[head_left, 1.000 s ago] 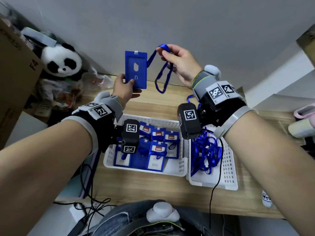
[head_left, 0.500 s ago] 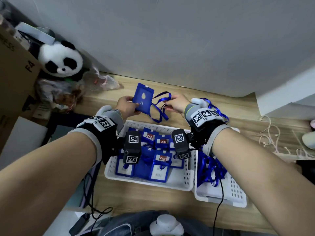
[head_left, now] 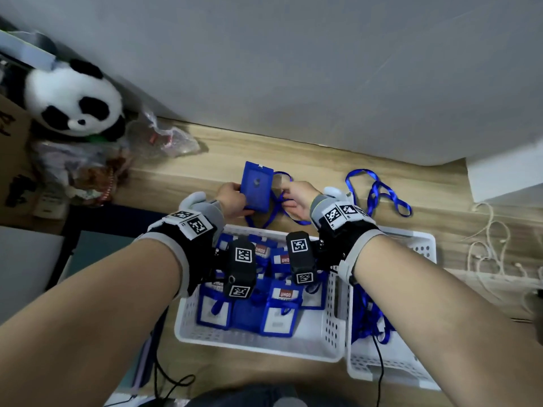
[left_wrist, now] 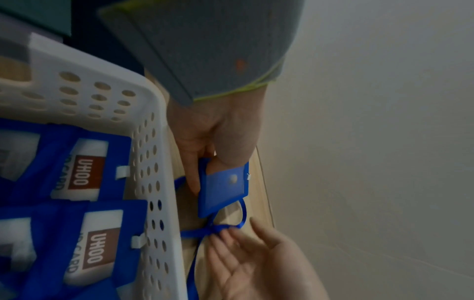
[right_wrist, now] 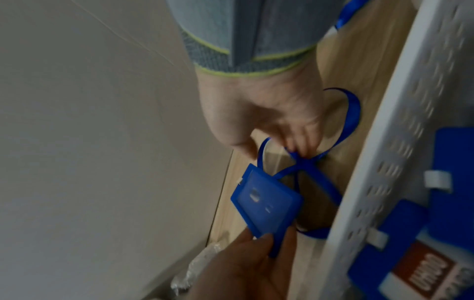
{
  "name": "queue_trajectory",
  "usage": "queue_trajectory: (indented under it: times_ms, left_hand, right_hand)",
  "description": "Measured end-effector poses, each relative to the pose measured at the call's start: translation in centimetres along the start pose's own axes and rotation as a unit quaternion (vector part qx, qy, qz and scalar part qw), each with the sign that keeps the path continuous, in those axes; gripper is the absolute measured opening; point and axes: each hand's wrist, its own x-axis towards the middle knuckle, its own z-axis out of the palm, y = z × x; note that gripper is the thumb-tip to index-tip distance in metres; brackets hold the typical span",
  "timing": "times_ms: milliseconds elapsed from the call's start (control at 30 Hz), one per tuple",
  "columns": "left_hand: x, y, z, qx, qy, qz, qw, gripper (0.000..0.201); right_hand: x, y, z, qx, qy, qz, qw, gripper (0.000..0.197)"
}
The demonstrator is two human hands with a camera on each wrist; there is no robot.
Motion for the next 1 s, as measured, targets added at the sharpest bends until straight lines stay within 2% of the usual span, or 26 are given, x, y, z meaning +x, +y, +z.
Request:
queue_trajectory:
  times_ms: [67, 133, 233, 333, 400, 467, 567, 700, 833, 1000]
  left_hand:
    - [0.6, -0.1, -0.2, 0.037, 0.021, 0.012, 0.999, 0.043]
    - [1.1, -0.2, -0.5, 0.058, 0.040, 0.023, 0.997, 0.040]
    - [0.7, 0.0, -0.9, 0.107, 0.060, 0.030, 0.992, 0.040]
    - [0.3, 0.0, -1.2, 0.129, 0.080, 0.025, 0.988, 0.047]
    - [-0.4, 0.0, -1.4, 0.119, 0.104, 0.038, 0.987, 0.048]
    - [-1.4, -0.1, -1.5, 0.083, 0.113, 0.057, 0.988, 0.040]
    - [-3.3, -0.2, -1.2, 0.018, 0.051, 0.078, 0.995, 0.021]
    - [-6.2, -1.3, -0.1, 0.021, -0.053, 0.081, 0.995, 0.023]
    - [-7.7, -3.3, 1.0, 0.040, -0.086, 0.055, 0.994, 0.022]
    - [-8.9, -5.6, 2.1, 0.080, -0.093, 0.028, 0.992, 0.024]
  right_hand:
    - [0.2, -0.3, 0.3, 0.029, -0.038, -0.006, 0.999, 0.034]
    - [0.1, -0.4, 0.1, 0.005, -0.053, -0.005, 0.999, 0.042]
    - [-0.4, -0.3, -0.7, -0.054, -0.026, -0.025, 0.998, 0.034]
    - [-1.4, 0.0, -1.8, -0.040, -0.036, -0.049, 0.997, 0.018]
    - [-2.5, 0.5, -2.7, -0.016, -0.061, -0.062, 0.996, 0.024]
    - [-3.8, 1.3, -3.6, -0.024, -0.091, -0.070, 0.993, 0.027]
    - [-5.1, 2.7, -4.3, -0.075, -0.135, -0.060, 0.986, 0.026]
    - [-6.6, 5.4, -4.3, -0.135, -0.169, -0.045, 0.975, 0.021]
    - [-7.9, 7.9, -3.5, -0.239, -0.168, -0.042, 0.955, 0.014]
    - [-7.9, 11.0, -2.8, -0.346, -0.125, -0.031, 0.929, 0.035]
